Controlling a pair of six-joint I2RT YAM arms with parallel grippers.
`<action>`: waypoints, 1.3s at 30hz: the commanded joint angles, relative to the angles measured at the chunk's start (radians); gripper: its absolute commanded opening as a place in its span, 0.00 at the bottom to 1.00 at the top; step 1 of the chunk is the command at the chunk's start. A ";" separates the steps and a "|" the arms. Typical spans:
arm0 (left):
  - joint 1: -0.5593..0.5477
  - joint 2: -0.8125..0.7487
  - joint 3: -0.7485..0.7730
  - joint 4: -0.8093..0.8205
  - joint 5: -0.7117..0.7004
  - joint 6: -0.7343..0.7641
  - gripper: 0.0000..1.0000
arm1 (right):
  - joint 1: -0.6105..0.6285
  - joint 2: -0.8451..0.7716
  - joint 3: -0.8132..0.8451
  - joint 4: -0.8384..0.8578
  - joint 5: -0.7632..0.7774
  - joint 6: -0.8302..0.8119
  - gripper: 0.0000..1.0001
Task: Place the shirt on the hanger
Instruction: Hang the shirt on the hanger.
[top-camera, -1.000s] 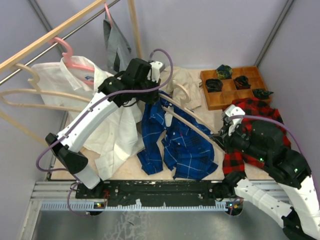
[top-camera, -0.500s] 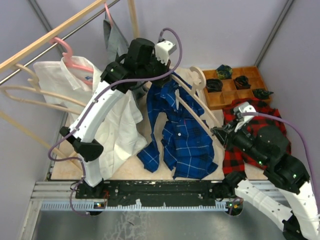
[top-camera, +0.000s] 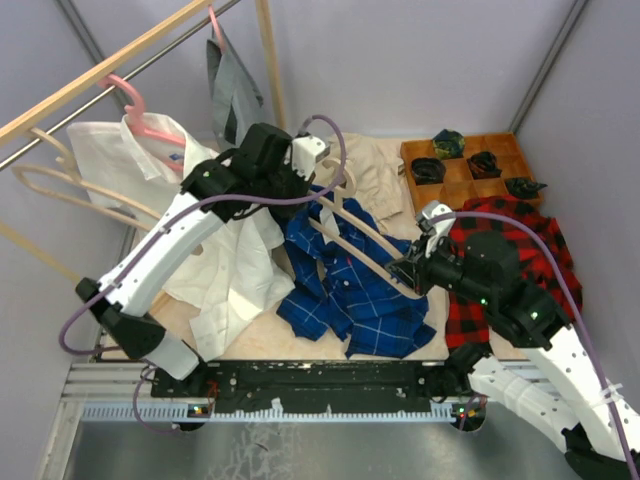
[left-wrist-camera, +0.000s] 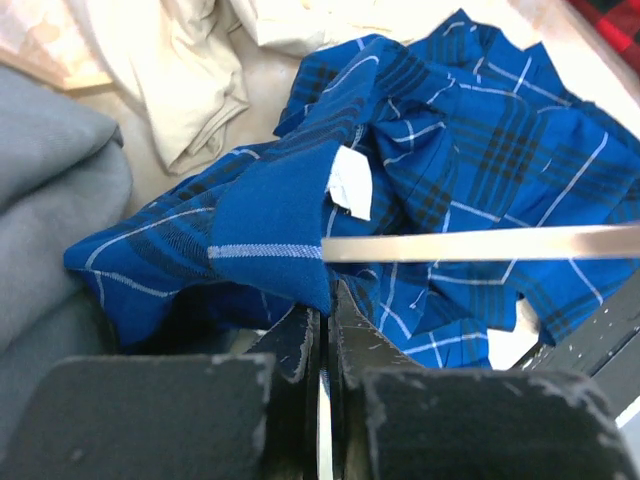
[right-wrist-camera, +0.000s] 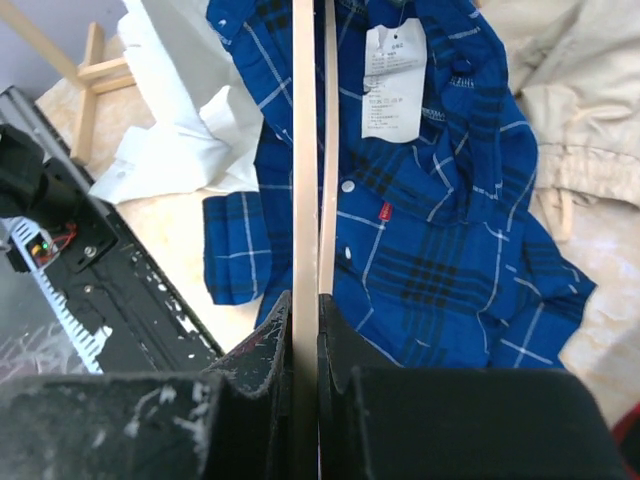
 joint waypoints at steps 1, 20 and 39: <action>-0.009 -0.133 -0.068 -0.009 -0.040 0.030 0.00 | -0.006 -0.006 -0.050 0.210 -0.132 0.013 0.00; -0.144 -0.102 -0.027 -0.026 -0.096 0.027 0.00 | -0.171 0.023 -0.309 0.659 -0.388 0.167 0.00; -0.317 0.176 0.366 -0.059 -0.461 -0.020 0.04 | -0.215 -0.095 -0.498 0.874 -0.200 0.190 0.00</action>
